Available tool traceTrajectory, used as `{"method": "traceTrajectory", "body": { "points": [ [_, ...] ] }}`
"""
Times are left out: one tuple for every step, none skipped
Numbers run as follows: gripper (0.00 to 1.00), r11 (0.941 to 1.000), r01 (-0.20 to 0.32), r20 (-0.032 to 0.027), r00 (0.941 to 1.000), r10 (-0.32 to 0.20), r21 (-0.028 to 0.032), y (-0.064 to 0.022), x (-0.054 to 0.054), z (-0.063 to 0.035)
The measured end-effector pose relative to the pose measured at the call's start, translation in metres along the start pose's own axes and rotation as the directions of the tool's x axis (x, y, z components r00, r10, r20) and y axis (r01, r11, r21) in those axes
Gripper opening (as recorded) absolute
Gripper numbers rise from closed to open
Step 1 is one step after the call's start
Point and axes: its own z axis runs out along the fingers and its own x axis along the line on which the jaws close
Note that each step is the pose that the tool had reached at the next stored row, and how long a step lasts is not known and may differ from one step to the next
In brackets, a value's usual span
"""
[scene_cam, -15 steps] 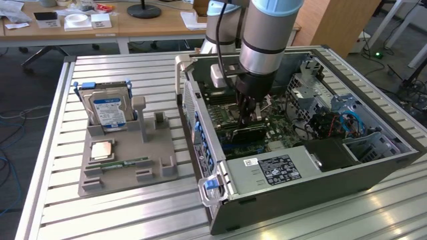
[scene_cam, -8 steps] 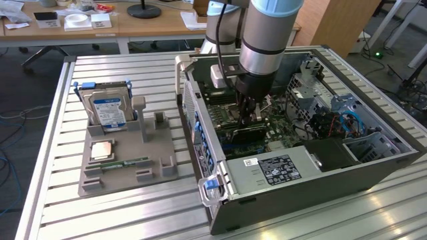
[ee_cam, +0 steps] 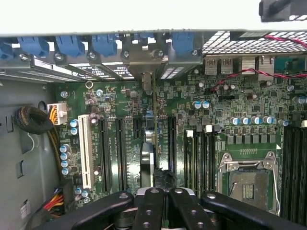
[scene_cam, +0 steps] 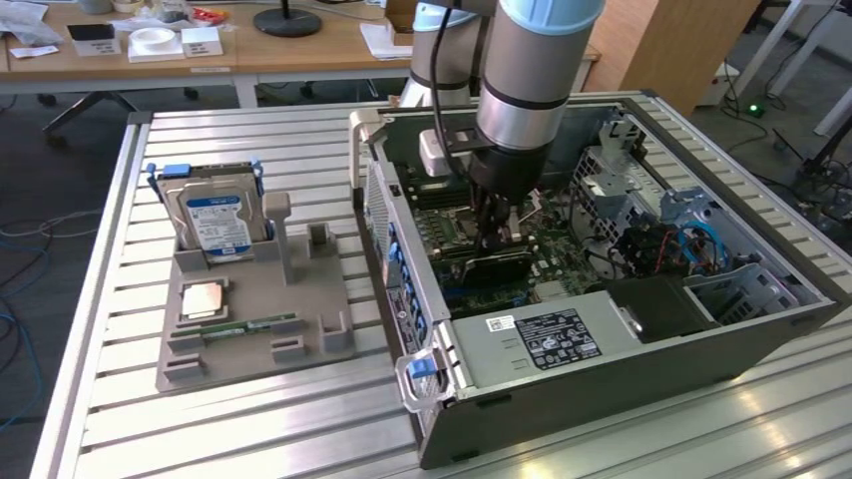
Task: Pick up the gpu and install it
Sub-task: 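Press down on the gpu until it lock into place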
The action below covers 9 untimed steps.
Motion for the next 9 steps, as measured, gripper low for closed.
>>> {"method": "traceTrajectory", "body": {
  "points": [
    [0.11, 1.0, 0.0, 0.0, 1.0, 0.0, -0.0001, 0.0001, 0.0, 0.0],
    [0.11, 1.0, 0.0, -0.0001, 1.0, 0.0, -0.0002, 0.0001, 0.0, 0.0],
    [0.11, 1.0, 0.0, -0.0001, 1.0, 0.0, -0.0002, 0.0001, 0.0, 0.0],
    [0.11, 1.0, 0.0, -0.0001, 1.0, 0.0, -0.0002, 0.0001, 0.0, 0.0],
    [0.11, 1.0, 0.0, -0.0001, 1.0, 0.0, -0.0001, 0.0001, 0.0, 0.0],
    [0.11, 1.0, 0.0, -0.0002, 1.0, 0.0, 0.0, 0.0003, 0.0, 0.0005],
    [0.11, 1.0, 0.0, -0.0005, 1.0, 0.0, -0.0002, 0.0006, 0.0001, 0.0007],
    [0.11, 1.0, 0.0, -0.0005, 1.0, 0.0, -0.0003, 0.0007, 0.0001, 0.0007],
    [0.11, 1.0, 0.0, -0.0004, 1.0, 0.0, -0.0003, 0.0007, 0.0001, 0.0007]
  ]
}}
